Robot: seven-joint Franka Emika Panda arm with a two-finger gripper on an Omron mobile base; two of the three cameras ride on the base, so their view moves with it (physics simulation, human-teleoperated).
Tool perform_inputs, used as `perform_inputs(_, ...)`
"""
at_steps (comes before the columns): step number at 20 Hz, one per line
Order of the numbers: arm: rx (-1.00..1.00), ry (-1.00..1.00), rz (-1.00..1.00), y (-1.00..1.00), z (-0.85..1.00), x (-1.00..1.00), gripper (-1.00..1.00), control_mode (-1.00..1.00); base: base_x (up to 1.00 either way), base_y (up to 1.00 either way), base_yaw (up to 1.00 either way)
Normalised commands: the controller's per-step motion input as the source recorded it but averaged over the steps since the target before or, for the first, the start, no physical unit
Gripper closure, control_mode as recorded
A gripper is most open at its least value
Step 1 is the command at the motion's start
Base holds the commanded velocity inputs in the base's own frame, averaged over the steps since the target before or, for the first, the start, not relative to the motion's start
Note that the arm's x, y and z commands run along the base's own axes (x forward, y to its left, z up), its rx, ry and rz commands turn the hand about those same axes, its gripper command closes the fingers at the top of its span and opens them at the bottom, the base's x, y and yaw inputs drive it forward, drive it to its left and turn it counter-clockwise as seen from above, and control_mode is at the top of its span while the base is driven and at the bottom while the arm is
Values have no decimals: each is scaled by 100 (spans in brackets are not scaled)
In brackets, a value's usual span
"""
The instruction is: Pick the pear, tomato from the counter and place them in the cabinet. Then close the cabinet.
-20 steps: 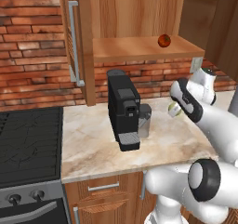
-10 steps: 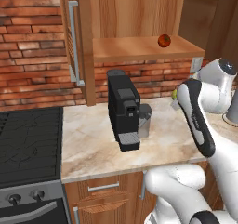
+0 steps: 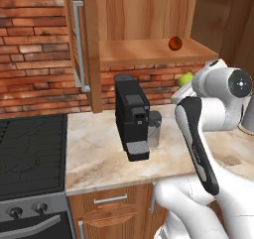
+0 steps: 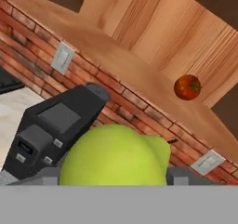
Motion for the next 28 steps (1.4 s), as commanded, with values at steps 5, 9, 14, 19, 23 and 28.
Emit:
perform_inputs(5, 0, -14, -7, 19, 97, 30, 100, -100, 0, 0, 0)
perform_inputs(9, 2, -2, -5, 15, 58, 47, 100, -100, 0, 0, 0)
perform_inputs(14, 6, 1, 0, 2, 5, 80, 100, -100, 0, 0, 0)
perform_inputs(19, 4, 2, 0, 12, 0, 87, 100, -100, 0, 0, 0)
perform_inputs(23, 1, 5, -1, 14, 0, 93, 100, -100, 0, 0, 0)
perform_inputs(28, 0, 6, -4, 13, 0, 96, 100, -100, 0, 0, 0)
